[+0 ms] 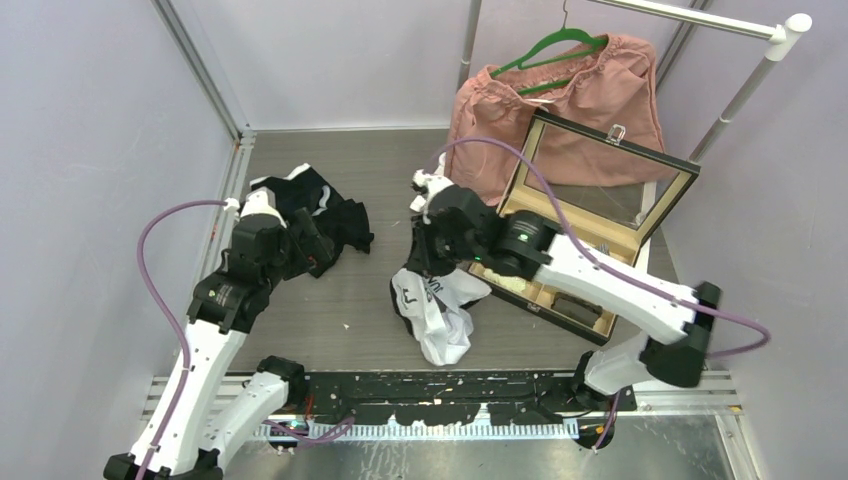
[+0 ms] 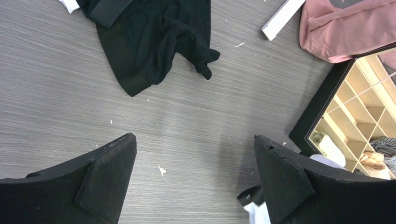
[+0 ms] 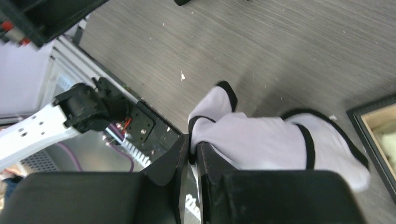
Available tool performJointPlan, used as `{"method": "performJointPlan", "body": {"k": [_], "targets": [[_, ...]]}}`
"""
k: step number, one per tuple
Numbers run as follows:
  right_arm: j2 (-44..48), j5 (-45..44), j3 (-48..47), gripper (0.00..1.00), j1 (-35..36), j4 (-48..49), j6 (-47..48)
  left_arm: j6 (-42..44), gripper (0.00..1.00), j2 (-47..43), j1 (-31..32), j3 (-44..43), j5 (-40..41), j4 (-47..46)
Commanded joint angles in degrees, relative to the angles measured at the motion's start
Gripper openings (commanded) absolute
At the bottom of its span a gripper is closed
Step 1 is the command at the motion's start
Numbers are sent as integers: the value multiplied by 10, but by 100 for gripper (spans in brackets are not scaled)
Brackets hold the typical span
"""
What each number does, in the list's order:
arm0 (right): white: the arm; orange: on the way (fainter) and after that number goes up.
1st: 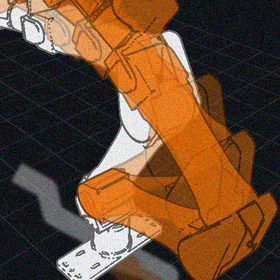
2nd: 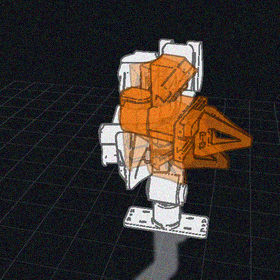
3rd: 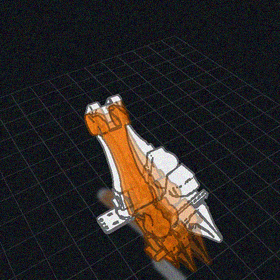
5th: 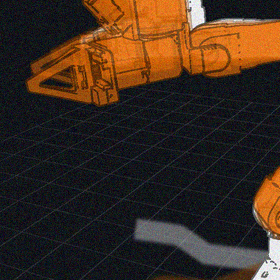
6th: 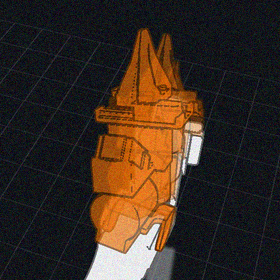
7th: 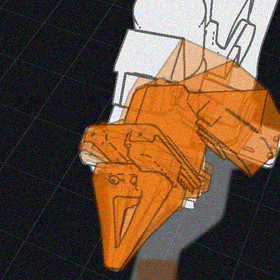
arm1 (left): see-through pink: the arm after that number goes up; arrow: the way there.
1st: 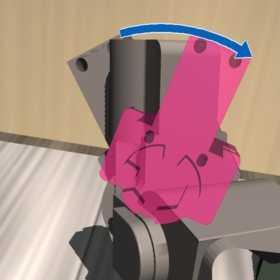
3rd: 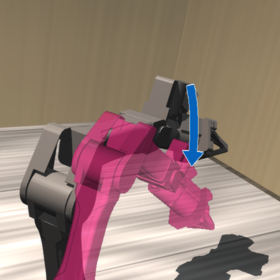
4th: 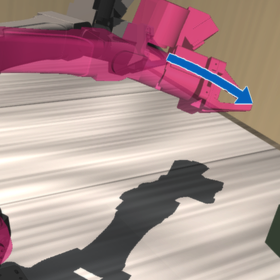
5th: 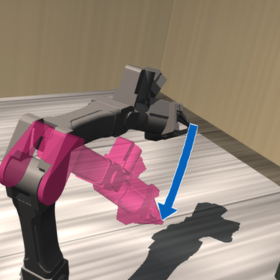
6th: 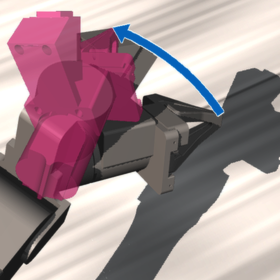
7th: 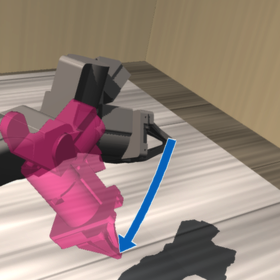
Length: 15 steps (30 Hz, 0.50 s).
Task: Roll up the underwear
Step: Place the underwear at the center of the board.
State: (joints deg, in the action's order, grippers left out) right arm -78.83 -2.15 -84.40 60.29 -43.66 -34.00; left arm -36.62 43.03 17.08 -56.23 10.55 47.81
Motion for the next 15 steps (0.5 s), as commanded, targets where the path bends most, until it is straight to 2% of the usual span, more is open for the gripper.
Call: {"method": "performJointPlan", "body": {"k": [1, 4, 8, 9, 11, 15], "targets": [[-142, -16, -59, 18, -6, 15, 29, 18, 96, -6, -2, -22, 13, 21], [-239, 2, -104, 21, -28, 53, 41, 21, 96, -22, -2, -25, 24, 40], [-326, 37, -159, 43, -80, 99, 41, 24, 97, -50, -1, -15, 24, 54], [-334, 50, -163, 50, -91, 106, 40, 23, 97, -55, -1, -9, 17, 53], [-330, 55, -153, 58, -109, 119, 43, 20, 97, -59, -1, 6, -10, 46], [-258, 33, -76, 70, -132, 139, 61, 4, 91, -47, 1, 43, -78, 26]]}}
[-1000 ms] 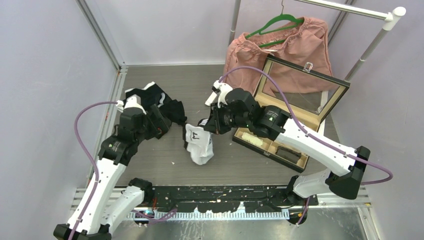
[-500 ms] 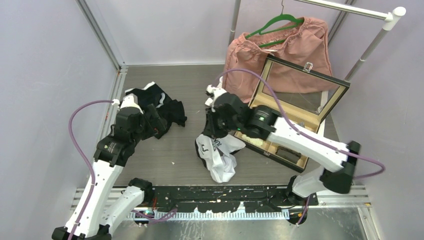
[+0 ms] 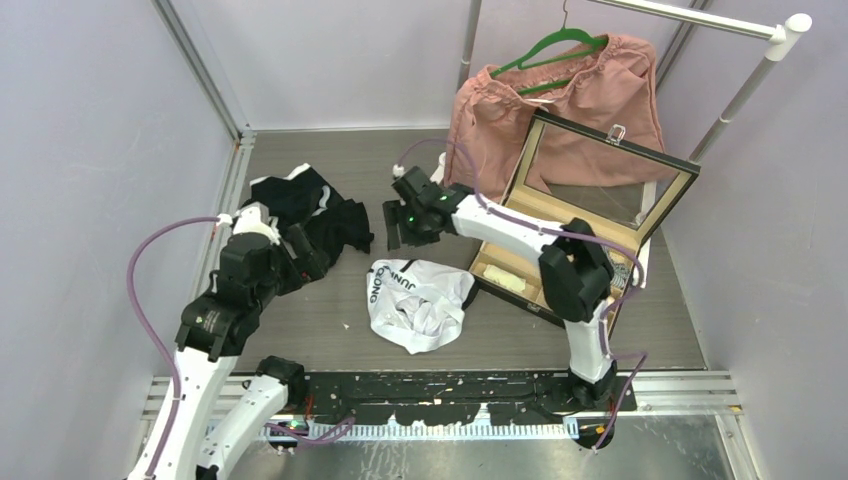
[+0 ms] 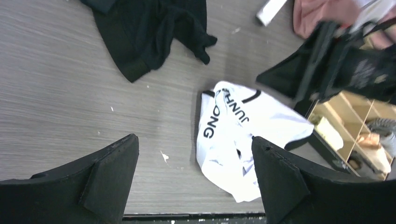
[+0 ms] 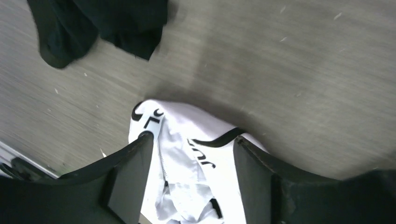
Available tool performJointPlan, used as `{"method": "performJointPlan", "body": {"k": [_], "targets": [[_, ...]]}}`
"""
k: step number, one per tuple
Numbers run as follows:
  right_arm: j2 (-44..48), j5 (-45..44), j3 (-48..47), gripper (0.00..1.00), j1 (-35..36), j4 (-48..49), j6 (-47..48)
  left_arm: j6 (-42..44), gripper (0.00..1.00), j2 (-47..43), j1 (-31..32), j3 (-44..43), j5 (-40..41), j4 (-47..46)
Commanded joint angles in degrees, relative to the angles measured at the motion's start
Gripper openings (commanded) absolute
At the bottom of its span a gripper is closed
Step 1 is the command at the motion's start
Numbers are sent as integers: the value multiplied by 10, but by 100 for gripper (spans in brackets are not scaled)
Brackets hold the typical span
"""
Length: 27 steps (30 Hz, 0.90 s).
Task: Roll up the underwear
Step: Place the underwear at the center of the board, then flatten out the underwear at the center of the board.
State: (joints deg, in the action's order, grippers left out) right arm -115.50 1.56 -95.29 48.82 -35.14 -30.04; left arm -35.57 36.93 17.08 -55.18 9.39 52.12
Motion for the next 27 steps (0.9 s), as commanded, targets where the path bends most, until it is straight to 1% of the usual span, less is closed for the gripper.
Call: {"method": "performJointPlan", "body": {"k": [1, 3, 4, 5, 8, 10, 11, 14, 16, 20, 21, 24, 27], "targets": [[133, -9, 58, 72, -22, 58, 28, -12, 89, 18, 6, 43, -73, -21], [181, -14, 110, 74, -31, 67, 39, -26, 88, 23, 24, 64, -74, -30], [204, -14, 133, 74, -33, 70, 43, -35, 87, 23, 40, 74, -70, -35], [226, -32, 156, 74, -34, 72, 46, -47, 86, 24, 60, 84, -60, -39], [280, -35, 213, 74, -35, 77, 46, -99, 85, 32, 136, 113, 4, -40], [310, -29, 241, 73, -35, 78, 37, -138, 85, 42, 190, 138, 30, -52], [320, -27, 253, 73, -35, 76, 32, -156, 84, 50, 222, 150, 41, -62], [343, -24, 285, 72, -34, 75, 15, -204, 82, 85, 279, 185, 70, -95], [353, -24, 308, 71, -34, 77, 5, -218, 81, 118, 310, 198, 87, -117], [363, -24, 346, 70, -34, 83, -6, -224, 73, 180, 334, 200, 105, -135], [364, -6, 352, 70, -34, 85, -8, -224, 72, 193, 336, 199, 109, -137], [367, 0, 364, 70, -35, 90, -13, -226, 68, 215, 337, 202, 122, -143], [367, 1, 368, 69, -34, 96, -14, -225, 63, 228, 338, 217, 116, -174]]}}
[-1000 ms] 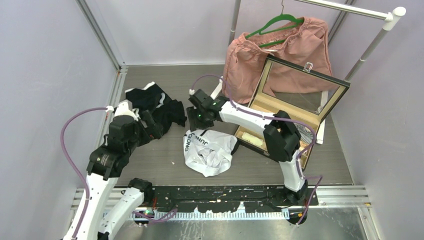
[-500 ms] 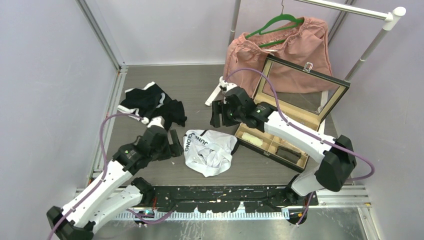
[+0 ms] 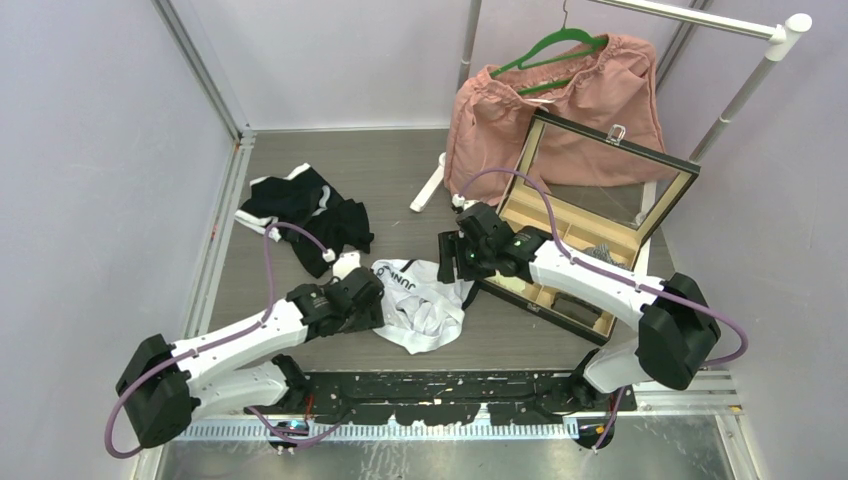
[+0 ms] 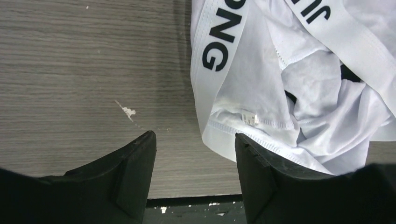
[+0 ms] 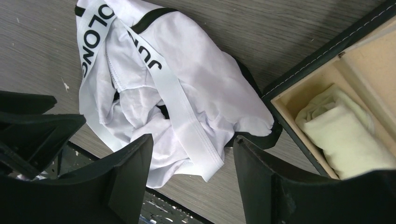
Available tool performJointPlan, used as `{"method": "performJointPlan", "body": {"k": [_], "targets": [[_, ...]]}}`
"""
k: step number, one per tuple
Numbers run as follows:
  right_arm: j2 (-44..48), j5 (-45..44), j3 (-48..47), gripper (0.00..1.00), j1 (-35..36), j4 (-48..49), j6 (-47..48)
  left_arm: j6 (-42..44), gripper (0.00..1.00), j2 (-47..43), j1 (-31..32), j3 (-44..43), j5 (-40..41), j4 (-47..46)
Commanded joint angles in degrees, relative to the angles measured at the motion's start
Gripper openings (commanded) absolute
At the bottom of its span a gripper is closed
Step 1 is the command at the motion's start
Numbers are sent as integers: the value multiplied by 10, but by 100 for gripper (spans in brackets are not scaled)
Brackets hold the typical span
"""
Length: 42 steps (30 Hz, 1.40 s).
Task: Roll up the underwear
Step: Flatten out the underwear at the center of the board.
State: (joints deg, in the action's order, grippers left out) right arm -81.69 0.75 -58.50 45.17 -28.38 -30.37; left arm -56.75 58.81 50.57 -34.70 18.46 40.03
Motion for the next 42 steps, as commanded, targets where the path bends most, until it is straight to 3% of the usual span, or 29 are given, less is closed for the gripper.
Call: {"method": "performJointPlan", "body": {"k": [1, 13, 24, 27, 28, 37, 42], "targets": [[28, 10, 0, 69, 2, 28, -11, -13, 61, 14, 3, 15, 21, -63], [23, 12, 3, 67, 2, 28, -9, -20, 45, 36, 13, 34, 12, -73], [29, 17, 19, 67, 3, 24, 3, -25, 20, 59, 13, 40, 37, -78], [33, 18, 27, 67, 9, 26, 10, -26, 3, 60, 12, 46, 47, -90], [33, 16, 30, 67, 14, 26, 14, -27, 1, 60, 12, 45, 50, -90], [-12, -57, 18, 53, 99, -1, 57, -28, 1, 21, 11, 31, 88, -33], [-48, -96, 9, 53, 136, -5, 66, -28, 1, 16, 10, 32, 88, -31]]}}
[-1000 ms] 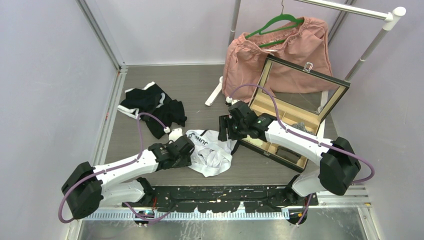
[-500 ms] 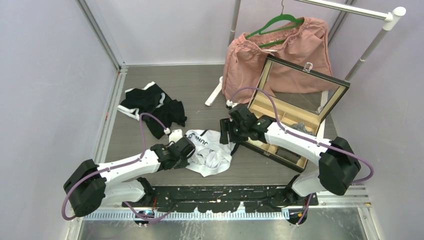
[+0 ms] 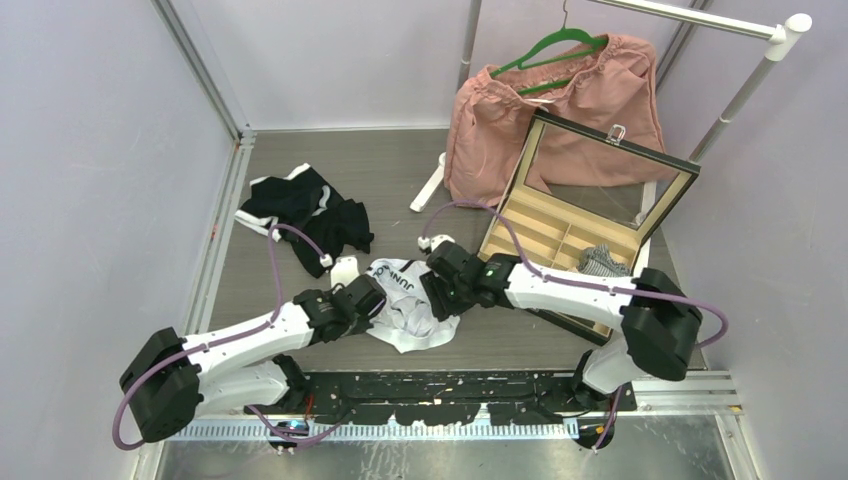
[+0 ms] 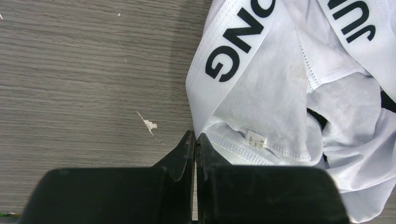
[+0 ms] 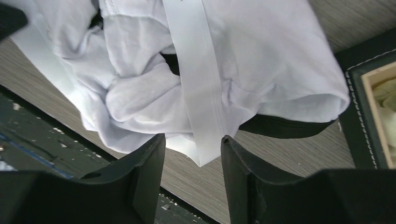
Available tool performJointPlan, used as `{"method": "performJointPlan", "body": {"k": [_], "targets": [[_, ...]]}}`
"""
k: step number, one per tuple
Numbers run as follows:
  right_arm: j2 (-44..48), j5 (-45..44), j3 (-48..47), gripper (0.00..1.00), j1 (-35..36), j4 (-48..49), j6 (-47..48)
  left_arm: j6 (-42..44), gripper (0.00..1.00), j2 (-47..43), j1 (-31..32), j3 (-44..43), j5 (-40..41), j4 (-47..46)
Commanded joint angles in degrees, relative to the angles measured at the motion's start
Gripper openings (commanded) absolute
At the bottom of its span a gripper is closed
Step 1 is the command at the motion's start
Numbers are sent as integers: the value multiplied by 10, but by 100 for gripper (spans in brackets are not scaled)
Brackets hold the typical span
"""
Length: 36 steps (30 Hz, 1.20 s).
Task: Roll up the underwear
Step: Flatten out the underwear at the center of the board.
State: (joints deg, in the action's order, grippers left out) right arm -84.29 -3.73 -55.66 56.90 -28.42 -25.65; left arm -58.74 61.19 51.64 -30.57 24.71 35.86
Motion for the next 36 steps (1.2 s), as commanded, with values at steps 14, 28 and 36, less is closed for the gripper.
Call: {"method": "performJointPlan", "body": {"k": [14, 28, 36], "targets": [[-81, -166, -51, 46, 29, -1, 23, -6, 1, -5, 0, -4, 20, 0], [-106, -141, -66, 49, 30, 20, 44, -9, 1, -18, -2, 5, 19, 2], [-136, -158, -97, 43, 31, 23, 55, -11, 1, -26, -2, 5, 21, 7]]}}
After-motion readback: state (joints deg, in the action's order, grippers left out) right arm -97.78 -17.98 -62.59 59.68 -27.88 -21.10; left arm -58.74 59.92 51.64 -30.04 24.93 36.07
